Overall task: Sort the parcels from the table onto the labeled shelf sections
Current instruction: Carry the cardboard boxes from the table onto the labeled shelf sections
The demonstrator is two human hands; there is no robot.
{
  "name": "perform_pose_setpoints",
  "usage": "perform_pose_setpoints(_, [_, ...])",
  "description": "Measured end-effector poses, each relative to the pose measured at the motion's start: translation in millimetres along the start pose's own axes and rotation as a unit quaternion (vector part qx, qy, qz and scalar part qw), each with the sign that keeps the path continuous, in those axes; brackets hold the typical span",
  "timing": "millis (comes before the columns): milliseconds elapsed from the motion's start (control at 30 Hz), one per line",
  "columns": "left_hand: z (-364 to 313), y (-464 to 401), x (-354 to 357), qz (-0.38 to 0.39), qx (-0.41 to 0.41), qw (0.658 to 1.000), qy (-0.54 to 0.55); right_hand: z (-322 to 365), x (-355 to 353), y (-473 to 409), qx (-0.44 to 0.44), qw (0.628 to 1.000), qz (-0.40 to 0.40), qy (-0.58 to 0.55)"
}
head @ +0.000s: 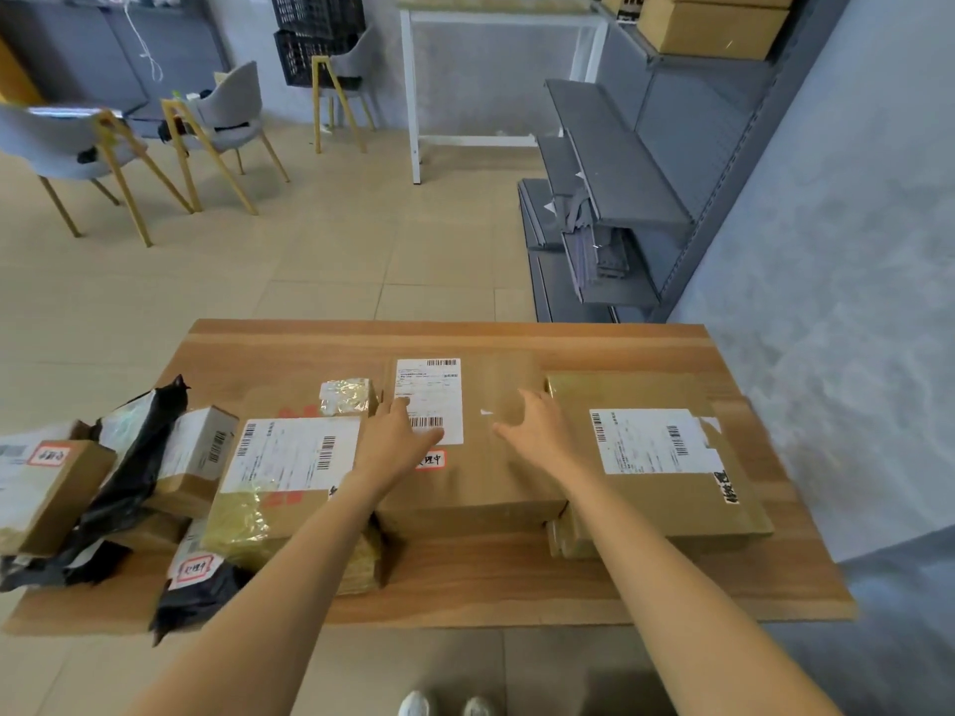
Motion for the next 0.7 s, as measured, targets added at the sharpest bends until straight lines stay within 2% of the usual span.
perform_pose_setpoints(267, [18,-10,23,0.020,-0.055,0.997,0.058,-28,1,2,0.069,0.994,-0.056,-0.065])
perform_pose_setpoints(467, [40,-29,47,0.025,-0.098,0.985,0.137,-32,5,1,0.079,0.993,-0.059,-0.070])
perform_pose_setpoints(700, [29,-17,26,0.013,-0.111,0.978,0.174,-38,0,1,0.110,0.978,-0.065,-0.164])
Point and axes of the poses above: each hand's wrist, its own y-axis away from the middle knuckle, its own x-axis out of the palm, z = x × y, the point moved 8 cm from there along -y, towards the middle knuckle, and after that the axes turned 11 degrees about -y, right-handed, at the moved point
